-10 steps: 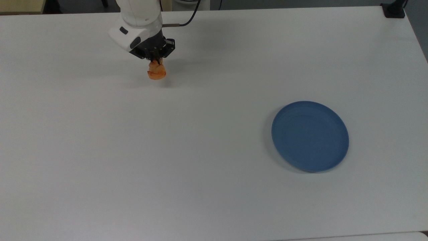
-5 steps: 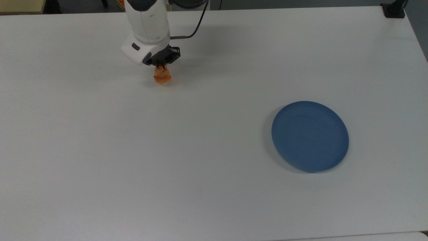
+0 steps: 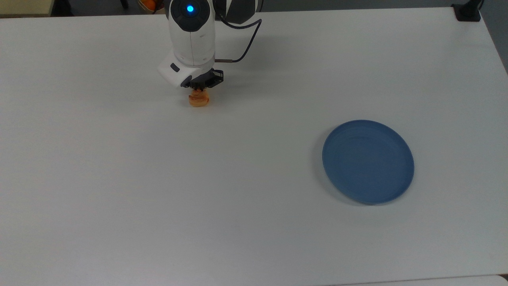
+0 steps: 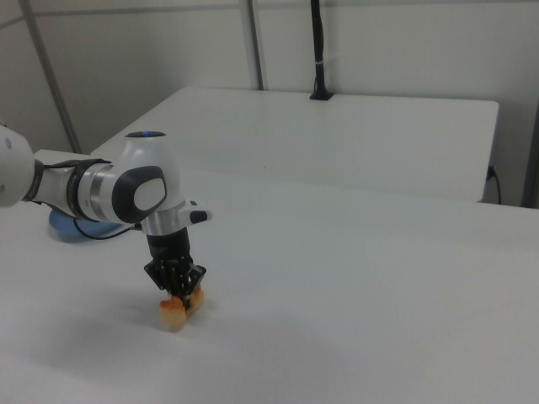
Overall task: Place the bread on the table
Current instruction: 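Lower the held bread roll onto the bare table surface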
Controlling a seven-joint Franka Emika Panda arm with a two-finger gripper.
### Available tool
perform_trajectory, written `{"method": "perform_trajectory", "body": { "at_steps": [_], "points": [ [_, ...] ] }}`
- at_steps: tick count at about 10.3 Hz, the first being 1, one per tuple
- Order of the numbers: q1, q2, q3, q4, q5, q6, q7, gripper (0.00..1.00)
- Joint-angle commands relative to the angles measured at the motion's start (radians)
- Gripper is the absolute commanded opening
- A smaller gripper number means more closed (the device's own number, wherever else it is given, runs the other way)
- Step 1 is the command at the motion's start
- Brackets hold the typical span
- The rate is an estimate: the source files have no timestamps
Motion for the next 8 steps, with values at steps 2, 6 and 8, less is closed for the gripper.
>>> {"method": "perform_trajectory", "body": {
  "at_steps": [2, 6, 8],
  "points": [
    [-0.004, 0.000, -0.003, -0.012, -0.013, 0.018, 0.016, 1.00],
    [-0.008, -0.010, -0.003, -0.008, -0.013, -0.016, 0.007, 1.00],
    [-0.014, -0.019, -0.003, -0.009, -0.013, -0.022, -0.009, 1.00]
  ]
}}
